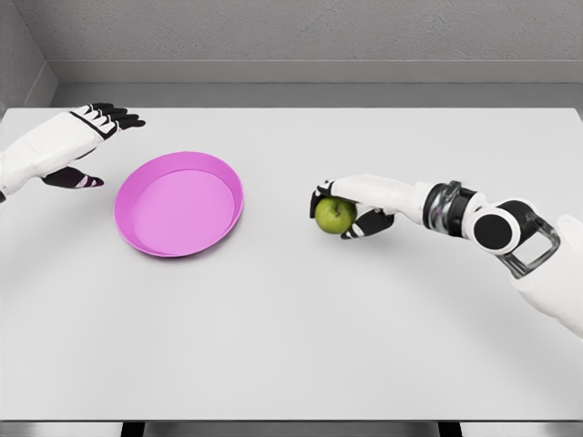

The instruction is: Put the apple on the plate with both arms

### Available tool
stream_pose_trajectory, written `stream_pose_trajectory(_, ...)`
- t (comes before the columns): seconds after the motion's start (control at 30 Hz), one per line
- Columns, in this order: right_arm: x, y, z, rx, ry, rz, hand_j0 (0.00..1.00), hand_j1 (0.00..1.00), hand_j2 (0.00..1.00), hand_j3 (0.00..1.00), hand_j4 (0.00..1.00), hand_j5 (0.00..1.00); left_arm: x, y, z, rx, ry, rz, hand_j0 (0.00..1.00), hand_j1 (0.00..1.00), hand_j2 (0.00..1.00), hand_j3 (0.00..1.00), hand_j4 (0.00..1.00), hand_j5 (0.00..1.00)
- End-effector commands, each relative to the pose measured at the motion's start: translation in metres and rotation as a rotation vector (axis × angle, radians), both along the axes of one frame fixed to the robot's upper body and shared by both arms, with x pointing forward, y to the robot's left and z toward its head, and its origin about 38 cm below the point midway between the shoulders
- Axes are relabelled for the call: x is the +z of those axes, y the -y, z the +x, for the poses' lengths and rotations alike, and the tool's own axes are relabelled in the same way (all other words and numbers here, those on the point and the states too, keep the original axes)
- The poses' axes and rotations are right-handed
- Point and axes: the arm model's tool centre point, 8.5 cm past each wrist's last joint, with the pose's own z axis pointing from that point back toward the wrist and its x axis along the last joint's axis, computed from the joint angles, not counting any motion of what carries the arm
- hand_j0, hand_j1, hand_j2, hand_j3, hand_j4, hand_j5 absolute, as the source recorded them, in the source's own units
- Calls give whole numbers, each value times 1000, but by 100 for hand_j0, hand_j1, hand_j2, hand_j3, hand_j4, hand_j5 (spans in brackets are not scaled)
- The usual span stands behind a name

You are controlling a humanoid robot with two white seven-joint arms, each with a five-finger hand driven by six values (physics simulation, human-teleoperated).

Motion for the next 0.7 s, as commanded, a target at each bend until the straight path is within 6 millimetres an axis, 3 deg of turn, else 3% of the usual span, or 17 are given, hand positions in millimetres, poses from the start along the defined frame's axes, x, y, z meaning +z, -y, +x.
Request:
stream_pose_trajectory(0.0,-1,-10,-2,17,-6,15,35,35,35,35,35,35,1,0,0,0,2,-8,100,100,100,100,100,100)
stream_pose_trajectory(0.43,-12,-21,-4,31,-33,15,37,37,37,37,37,37,2,-1,0,1,4,-5,100,100,100,100,100,100)
stream_pose_trajectory(0.47,-13,-20,-3,25,-37,13,47,47,47,47,47,47,1,0,0,0,2,-6,100,100,100,100,100,100)
stream_pose_trajectory(0.5,-15,-17,0,-28,-59,1,99,99,99,99,99,99,2,0,0,0,4,-6,100,100,100,100,100,100)
stream_pose_trajectory(0.67,-15,-17,0,-44,-66,-1,100,100,100,100,100,100,1,0,0,0,2,-5,100,100,100,100,100,100)
